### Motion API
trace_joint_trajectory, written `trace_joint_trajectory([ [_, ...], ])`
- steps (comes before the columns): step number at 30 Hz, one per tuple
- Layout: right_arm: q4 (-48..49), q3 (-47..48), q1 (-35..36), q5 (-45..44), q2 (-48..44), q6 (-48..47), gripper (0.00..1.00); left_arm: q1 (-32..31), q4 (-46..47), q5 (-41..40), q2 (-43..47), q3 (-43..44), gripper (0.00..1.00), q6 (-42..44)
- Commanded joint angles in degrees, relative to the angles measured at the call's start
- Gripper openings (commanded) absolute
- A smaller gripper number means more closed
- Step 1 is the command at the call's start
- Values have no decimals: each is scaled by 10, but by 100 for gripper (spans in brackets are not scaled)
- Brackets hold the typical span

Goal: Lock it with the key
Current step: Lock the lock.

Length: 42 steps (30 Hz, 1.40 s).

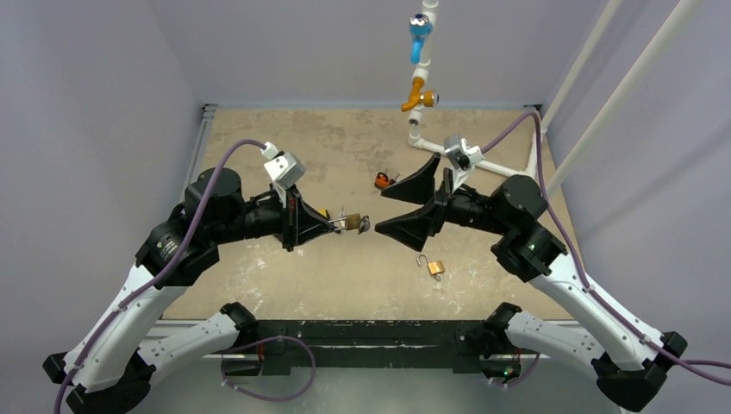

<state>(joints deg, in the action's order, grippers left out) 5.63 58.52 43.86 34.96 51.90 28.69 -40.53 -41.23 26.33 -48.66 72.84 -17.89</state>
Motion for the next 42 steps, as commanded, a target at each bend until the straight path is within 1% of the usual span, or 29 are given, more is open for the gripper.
trace_joint_trajectory([
  [1, 16, -29, -14, -8, -23, 1, 98, 1, 20, -3, 5, 4, 0, 16],
  [3, 18, -37, -14, -5, -23, 0, 94, 1, 23, 0, 4, 5, 0, 13],
  [7, 14, -45, -14, -5, -19, -7, 73, 1, 27, 4, 4, 8, 0, 7],
  [16, -13, -36, -13, -16, 12, -33, 49, 1, 22, 8, 2, 17, 0, 5],
  [23, -37, -28, -9, -30, 15, -58, 48, 1, 23, 7, -4, 21, 0, 4],
  [29, -55, -18, 19, -64, 23, -84, 45, 1, 22, 8, -11, 24, 0, 3],
  [31, -75, -13, 29, -83, 28, -93, 43, 1, 22, 9, -11, 25, 0, 2],
  [36, -86, -5, 45, -108, 35, -106, 39, 1, 21, 10, -10, 27, 0, 3],
  [42, -91, -2, 50, -117, 39, -116, 30, 1, 17, 8, -7, 27, 0, 3],
])
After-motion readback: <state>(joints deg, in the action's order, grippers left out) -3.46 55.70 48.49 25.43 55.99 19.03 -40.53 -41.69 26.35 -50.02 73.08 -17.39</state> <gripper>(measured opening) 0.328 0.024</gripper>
